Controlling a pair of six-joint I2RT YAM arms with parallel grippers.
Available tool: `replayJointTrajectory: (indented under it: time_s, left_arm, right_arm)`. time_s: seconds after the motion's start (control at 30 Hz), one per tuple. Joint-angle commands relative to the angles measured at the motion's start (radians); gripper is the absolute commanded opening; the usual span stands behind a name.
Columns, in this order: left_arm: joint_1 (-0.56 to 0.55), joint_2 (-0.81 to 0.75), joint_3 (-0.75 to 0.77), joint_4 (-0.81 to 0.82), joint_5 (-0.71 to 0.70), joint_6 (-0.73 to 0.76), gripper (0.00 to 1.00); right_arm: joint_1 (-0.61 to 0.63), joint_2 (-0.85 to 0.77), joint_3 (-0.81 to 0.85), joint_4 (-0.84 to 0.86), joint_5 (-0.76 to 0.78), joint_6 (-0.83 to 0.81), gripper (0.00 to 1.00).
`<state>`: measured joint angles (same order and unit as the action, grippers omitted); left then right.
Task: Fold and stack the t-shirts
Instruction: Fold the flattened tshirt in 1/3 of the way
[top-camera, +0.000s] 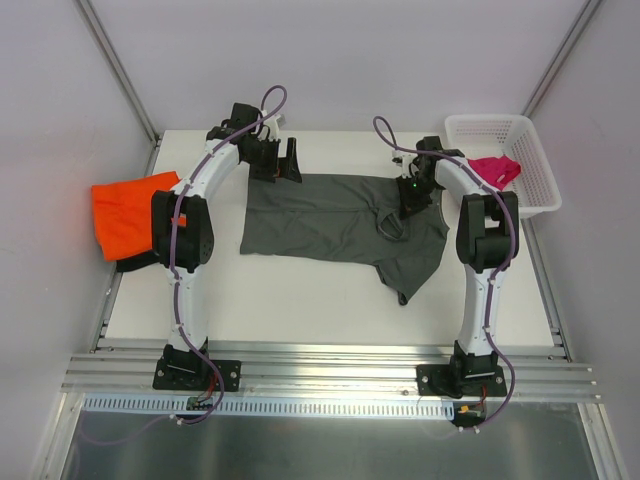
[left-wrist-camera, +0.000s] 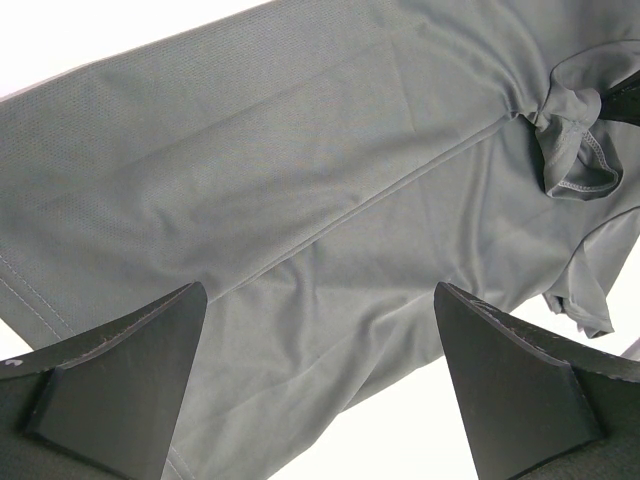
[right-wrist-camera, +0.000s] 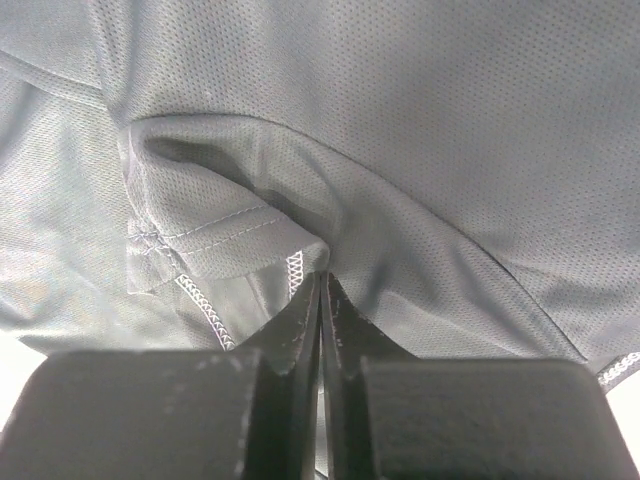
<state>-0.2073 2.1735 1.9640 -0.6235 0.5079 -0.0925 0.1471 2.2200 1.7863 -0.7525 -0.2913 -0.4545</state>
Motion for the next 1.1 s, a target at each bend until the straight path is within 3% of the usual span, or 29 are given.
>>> replayJointTrajectory:
  time_s: [0.0, 0.53, 0.93, 1.07]
  left_arm:
    - [0.003, -0.061, -0.005, 0.005, 0.021, 0.007, 0.99]
    - [0.005, -0.024, 0.041, 0.015, 0.049, -0.007, 0.99]
    - [0.011, -0.053, 0.023, 0.016, 0.052, -0.004, 0.99]
    - [0.02, -0.064, 0.018, 0.016, 0.05, -0.004, 0.99]
  right_arm:
    - [-0.001, -0.036, 0.01, -0.008, 0.001, -0.016, 0.01]
    - [0.069, -0.206, -0.07, -0.064, -0.051, 0.051, 0.01]
    - [0.149, -0.2, -0.093, -0.067, -0.098, 0.077, 0.06]
    - [0.152, -0.21, -0.12, -0.096, -0.095, 0.057, 0.25]
